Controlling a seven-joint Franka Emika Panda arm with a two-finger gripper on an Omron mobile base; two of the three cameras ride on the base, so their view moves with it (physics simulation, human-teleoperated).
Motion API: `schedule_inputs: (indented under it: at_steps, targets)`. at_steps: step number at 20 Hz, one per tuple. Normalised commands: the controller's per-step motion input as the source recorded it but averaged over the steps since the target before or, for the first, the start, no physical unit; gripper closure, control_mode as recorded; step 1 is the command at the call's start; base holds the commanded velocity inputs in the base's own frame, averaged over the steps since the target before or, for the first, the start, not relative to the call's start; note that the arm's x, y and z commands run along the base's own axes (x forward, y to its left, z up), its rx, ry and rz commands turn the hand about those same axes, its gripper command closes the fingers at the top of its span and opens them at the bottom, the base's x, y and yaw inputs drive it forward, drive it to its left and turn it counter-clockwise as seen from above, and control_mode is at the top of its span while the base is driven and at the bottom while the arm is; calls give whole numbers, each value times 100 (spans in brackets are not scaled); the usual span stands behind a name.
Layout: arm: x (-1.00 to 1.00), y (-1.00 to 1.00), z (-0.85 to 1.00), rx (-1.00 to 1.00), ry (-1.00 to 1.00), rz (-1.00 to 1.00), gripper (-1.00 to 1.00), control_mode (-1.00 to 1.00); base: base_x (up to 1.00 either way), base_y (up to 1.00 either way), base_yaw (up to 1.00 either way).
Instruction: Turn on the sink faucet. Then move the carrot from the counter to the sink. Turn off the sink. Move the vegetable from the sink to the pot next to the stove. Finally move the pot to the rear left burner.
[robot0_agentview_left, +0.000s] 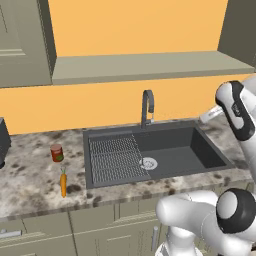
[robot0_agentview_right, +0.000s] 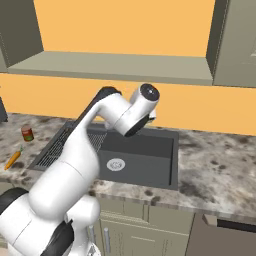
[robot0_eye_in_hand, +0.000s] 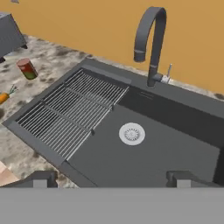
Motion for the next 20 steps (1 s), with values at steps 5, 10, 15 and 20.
schedule_inputs:
  at_steps: [5,10,15,20]
  targets:
    - [12,0,-15,6,-15,28,-100,-100,0,0,0]
    - [14,0,-8,3,-8,24,-100,-100,0,0,0]
    - [34,7,-14,0,-10,12,-100,-100,0,0,0]
    - [31,13,-23,0,-15,9,-100,-100,0,0,0]
